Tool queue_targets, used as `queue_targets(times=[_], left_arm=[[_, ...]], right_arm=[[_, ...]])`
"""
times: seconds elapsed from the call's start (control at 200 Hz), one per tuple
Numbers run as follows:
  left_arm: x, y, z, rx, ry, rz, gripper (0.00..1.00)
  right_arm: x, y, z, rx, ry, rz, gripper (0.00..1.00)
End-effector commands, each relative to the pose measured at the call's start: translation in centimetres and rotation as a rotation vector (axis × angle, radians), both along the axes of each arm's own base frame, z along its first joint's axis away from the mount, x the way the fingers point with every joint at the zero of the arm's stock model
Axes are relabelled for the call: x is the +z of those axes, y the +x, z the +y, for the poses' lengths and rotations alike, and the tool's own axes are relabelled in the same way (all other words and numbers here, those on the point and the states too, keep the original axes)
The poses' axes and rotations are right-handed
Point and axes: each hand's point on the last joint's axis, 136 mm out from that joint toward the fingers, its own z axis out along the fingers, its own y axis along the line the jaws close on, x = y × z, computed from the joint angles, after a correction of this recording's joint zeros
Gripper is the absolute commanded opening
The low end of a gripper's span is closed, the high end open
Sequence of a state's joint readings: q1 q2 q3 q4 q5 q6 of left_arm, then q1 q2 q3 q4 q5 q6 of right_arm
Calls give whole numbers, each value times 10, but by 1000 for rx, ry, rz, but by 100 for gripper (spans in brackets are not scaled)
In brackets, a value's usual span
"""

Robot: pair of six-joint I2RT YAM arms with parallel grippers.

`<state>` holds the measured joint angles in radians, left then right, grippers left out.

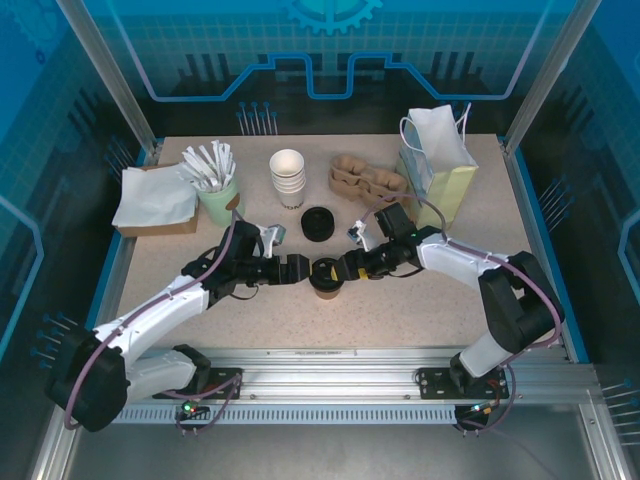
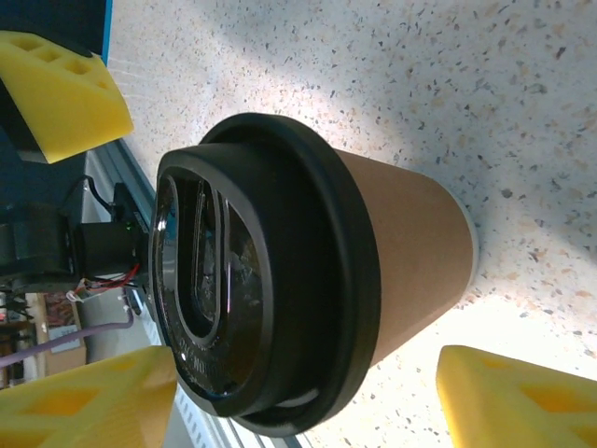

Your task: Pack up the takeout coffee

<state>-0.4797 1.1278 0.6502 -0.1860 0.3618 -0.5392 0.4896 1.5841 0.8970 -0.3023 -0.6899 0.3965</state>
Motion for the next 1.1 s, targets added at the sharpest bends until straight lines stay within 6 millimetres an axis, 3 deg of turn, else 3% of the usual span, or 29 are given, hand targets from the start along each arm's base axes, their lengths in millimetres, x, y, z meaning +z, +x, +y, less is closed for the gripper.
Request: queue_targets(times=[0.0, 0.53, 0.57, 0.8, 1.091], left_arm=[[11, 3, 5, 5, 20, -44, 87], [18, 4, 18, 39, 75, -85, 87], [18, 4, 19, 43, 79, -86, 87], [20, 4, 24, 49, 93, -99, 87], [21, 4, 23, 48, 87, -100, 87]], right_arm=[[0, 4, 4, -4, 45, 13, 71], [-3, 6, 14, -23, 46, 21, 61], [-12, 0, 12, -24, 34, 42, 61], [-15, -4, 23, -25, 26, 40, 59], [-6, -10, 18, -26, 15, 22, 75]])
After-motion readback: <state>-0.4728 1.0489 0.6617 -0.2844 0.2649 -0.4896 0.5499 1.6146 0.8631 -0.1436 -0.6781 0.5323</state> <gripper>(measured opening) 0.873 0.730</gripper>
